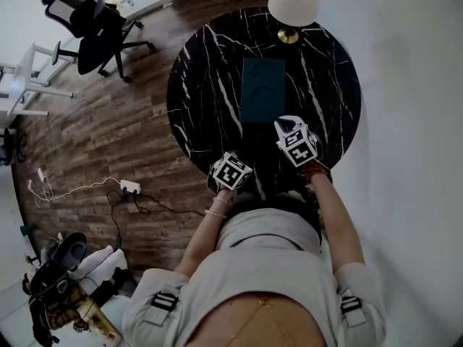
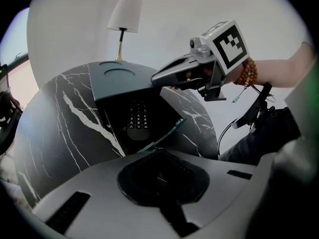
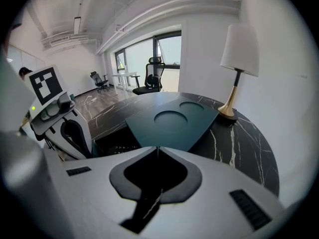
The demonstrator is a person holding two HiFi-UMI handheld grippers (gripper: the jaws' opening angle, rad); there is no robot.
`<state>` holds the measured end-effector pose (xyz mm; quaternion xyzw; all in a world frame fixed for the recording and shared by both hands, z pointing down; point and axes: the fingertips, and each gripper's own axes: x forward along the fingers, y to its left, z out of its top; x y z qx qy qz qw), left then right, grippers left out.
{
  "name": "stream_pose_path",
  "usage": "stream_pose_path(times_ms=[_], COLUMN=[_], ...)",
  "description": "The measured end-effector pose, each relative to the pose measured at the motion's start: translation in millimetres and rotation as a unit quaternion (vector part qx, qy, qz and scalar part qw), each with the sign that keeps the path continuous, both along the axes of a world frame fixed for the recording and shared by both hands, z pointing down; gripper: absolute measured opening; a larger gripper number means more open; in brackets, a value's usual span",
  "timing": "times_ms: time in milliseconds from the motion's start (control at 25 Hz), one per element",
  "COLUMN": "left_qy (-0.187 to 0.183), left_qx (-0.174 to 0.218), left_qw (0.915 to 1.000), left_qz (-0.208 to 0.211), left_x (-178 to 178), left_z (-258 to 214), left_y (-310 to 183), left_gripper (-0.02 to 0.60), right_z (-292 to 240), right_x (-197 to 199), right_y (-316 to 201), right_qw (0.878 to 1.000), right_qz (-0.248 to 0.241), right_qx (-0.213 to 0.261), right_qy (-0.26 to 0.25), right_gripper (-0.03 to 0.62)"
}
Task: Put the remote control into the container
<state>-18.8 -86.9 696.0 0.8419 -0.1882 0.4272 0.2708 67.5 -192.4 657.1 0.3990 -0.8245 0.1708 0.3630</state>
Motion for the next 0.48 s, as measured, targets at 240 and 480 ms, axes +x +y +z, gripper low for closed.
stream_pose_path(times_ms=[240, 480], left_qy=[-0.002, 0.004], left_qx=[0.004, 0.008], left_qw=[1.0000, 0.9999], left_qz=[0.006, 0.010], left_x=[3, 7], left_z=[2, 1], left_y=[-12, -22], left_gripper=[0.006, 0.006], right_z=[0, 0], right_x=[0, 0], right_y=[-1, 0], right_qw=[1.000, 1.000], right_qz=[0.000, 0.000], right_qx=[0.000, -0.002], right_qy=[-0.003, -0.004], right_gripper=[0.012, 0.012])
